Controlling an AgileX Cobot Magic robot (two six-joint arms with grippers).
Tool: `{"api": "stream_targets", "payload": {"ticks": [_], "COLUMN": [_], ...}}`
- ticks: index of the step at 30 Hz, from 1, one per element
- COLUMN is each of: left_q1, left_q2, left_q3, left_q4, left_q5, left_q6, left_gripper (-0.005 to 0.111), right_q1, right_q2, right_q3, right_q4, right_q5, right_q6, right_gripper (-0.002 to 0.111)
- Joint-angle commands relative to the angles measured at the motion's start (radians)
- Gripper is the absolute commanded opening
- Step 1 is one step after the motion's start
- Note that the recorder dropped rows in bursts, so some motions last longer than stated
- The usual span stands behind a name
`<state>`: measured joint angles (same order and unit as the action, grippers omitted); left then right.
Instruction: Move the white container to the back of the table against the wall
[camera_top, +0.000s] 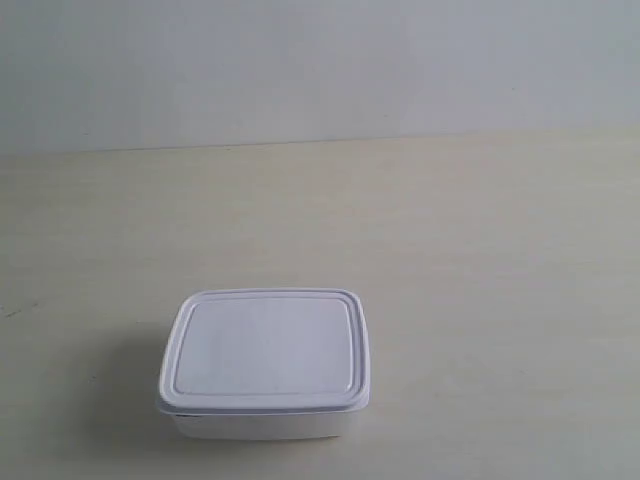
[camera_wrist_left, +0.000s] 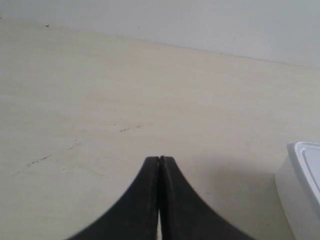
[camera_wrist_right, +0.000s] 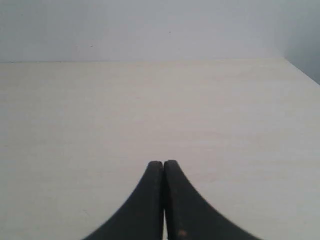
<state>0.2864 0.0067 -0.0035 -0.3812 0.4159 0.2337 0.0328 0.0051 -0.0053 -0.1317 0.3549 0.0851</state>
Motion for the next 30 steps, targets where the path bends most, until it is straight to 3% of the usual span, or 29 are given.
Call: {"api": "stream_targets", "payload": {"ticks": [1,6,12,20,26,30], "left_q1": [-0.006,-0.006,-0.006,-0.007,-0.008,-0.008], "left_q2": [-0.007,0.067,0.28,0.505,0.646,0.657], "left_q3": [0.003,-0.011,-0.17,-0.395,-0.603,-0.627], "left_q4": [0.005,0.001,0.002,0.002,0.004,0.004], "left_q5": [-0.009,-0.028,-0.028,-0.028,-0.028,-0.038], "left_q6": [0.003,0.001,0.001,0.001,0.001,0.001], "left_gripper": [0.0,0.0,0.0,0.0,0.0,0.0], "right_q1": [0.001,0.001,0.001,0.001,0.001,0.001], "right_q2": [-0.005,-0.005,0.264,0.597,0.699,0.704], "right_q3": [0.005,0.002,-0.115,-0.403,-0.594,-0.611], "right_q4": [0.0,0.0,0.0,0.0,0.0,0.0], "right_q5": [-0.014,-0.01,-0.02,0.0,-0.012,-0.051], "right_q6": [-0.005,-0.005,-0.005,-0.005,-0.005,-0.005], "right_gripper": [0.0,0.0,0.0,0.0,0.0,0.0]}}
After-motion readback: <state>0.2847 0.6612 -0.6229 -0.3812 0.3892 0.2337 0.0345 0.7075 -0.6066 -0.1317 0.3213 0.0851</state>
